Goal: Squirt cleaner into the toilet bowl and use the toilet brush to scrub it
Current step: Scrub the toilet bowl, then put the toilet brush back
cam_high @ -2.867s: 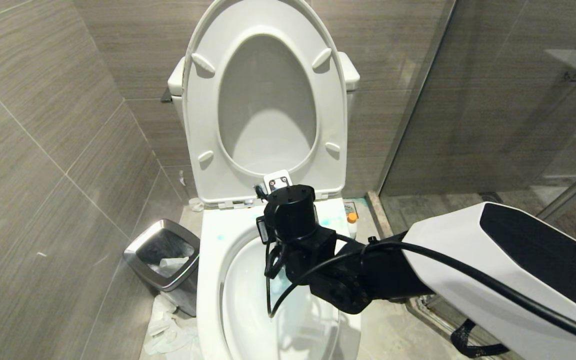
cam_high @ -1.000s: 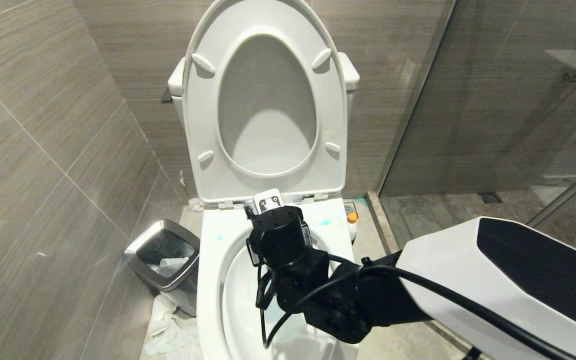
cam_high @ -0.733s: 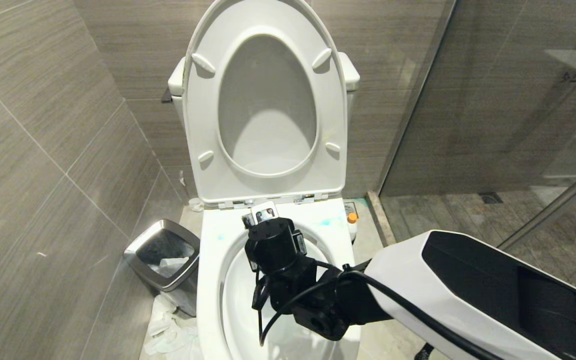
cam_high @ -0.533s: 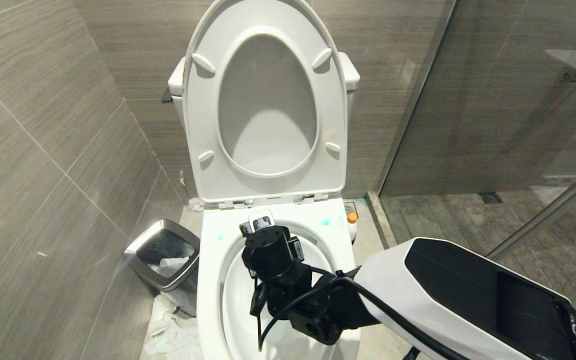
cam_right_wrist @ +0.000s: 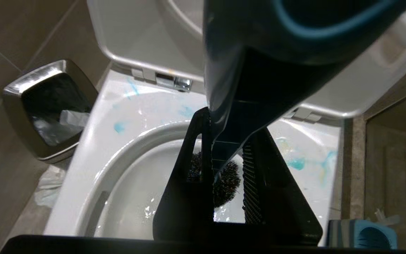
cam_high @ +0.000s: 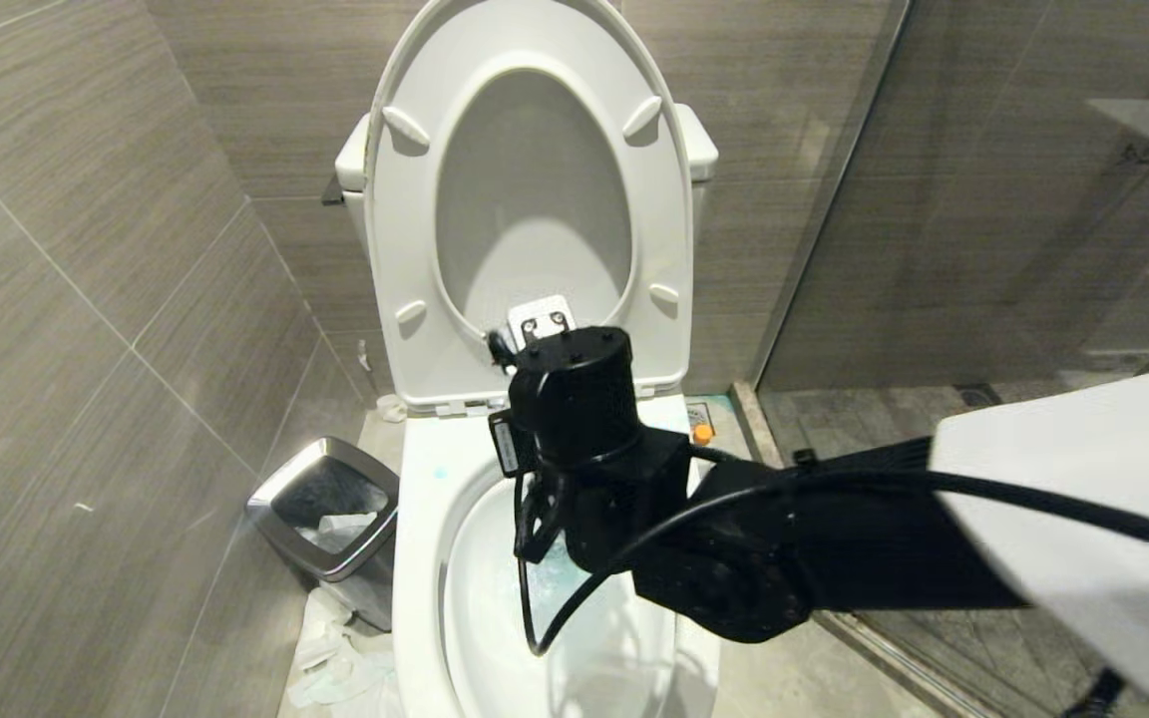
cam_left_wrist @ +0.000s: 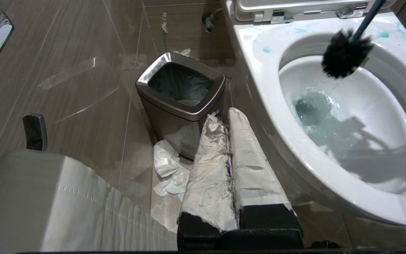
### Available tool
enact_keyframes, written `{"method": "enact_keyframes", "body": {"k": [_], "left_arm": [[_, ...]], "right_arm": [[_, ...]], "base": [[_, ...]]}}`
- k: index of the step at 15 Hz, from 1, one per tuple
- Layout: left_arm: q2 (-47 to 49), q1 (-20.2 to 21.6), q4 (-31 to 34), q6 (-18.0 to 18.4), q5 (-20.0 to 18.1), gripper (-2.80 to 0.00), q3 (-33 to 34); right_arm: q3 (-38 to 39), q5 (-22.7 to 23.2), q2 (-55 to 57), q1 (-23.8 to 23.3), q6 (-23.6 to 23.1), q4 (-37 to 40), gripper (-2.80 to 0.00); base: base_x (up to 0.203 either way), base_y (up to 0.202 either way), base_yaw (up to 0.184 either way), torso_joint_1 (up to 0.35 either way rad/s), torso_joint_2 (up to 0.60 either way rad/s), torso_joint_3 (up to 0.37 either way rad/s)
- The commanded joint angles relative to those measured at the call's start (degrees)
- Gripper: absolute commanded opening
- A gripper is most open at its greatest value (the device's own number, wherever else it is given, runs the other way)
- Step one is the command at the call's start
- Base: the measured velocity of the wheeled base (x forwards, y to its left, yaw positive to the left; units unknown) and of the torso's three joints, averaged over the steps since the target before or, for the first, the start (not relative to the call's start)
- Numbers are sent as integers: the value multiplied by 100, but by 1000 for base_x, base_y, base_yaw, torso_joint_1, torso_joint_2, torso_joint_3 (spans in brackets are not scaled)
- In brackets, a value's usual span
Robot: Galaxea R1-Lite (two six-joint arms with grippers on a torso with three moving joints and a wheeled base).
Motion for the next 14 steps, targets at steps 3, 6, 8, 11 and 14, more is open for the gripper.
{"method": "enact_keyframes", "body": {"k": [3, 6, 8, 11, 14], "left_arm": [[5, 6, -1, -2, 2, -280, 0], [5, 7, -1, -2, 2, -280, 0], [5, 2, -1, -2, 2, -280, 0], [5, 9, -1, -2, 2, -280, 0], [5, 7, -1, -2, 2, -280, 0]], "right_arm": [[34, -28, -1731, 205, 9, 1372, -280], [-119, -170, -2489, 96, 2, 2600, -280], [-80, -274, -2786, -432, -1, 2929, -280], [292, -184, -3052, -1508, 29, 2979, -280], [1225, 473, -3154, -2723, 146, 2639, -280]], "base": [[0, 0, 0, 0, 0, 0], [0, 0, 0, 0, 0, 0], [0, 0, 0, 0, 0, 0], [0, 0, 0, 0, 0, 0], [0, 0, 0, 0, 0, 0]]}}
